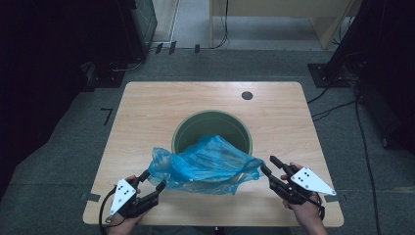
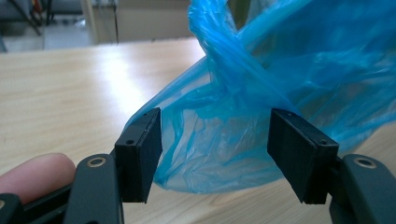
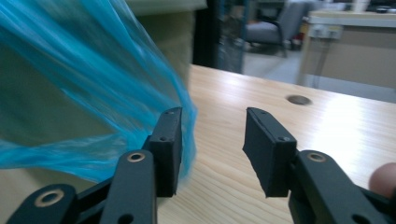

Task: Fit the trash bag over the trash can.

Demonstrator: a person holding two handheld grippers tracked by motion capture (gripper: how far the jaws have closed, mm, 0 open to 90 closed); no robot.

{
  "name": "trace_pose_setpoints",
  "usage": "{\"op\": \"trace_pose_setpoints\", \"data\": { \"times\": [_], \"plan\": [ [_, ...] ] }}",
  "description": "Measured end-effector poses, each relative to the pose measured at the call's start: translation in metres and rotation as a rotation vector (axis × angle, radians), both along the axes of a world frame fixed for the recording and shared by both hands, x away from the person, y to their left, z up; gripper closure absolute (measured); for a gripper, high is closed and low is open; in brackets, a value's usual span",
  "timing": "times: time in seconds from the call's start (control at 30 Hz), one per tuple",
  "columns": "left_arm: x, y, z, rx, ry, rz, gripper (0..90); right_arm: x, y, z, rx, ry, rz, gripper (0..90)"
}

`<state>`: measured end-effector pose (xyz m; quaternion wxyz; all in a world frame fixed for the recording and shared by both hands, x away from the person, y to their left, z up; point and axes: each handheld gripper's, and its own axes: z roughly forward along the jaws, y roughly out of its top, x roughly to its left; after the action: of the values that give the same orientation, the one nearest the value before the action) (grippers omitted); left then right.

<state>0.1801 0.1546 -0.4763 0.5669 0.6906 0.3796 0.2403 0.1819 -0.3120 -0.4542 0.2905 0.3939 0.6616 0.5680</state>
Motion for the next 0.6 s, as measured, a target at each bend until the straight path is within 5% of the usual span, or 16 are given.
{"op": "trace_pose_setpoints", "data": {
  "times": [0.2, 0.47, 0.6],
  "plan": [
    [-0.006, 0.01, 0.011, -0.082, -0.024, -0.046, 29.0, -0.006, -0.003, 0.009, 0.022, -0.045, 0.042, 46.3],
    [-0.011, 0.01, 0.019, -0.094, -0.043, -0.056, 24.8, -0.015, -0.003, 0.027, 0.106, -0.084, 0.116, 41.8],
    [-0.014, 0.008, 0.027, -0.102, -0.066, -0.045, 23.8, -0.018, 0.01, 0.035, 0.096, -0.093, 0.19, 41.5]
  ]
}}
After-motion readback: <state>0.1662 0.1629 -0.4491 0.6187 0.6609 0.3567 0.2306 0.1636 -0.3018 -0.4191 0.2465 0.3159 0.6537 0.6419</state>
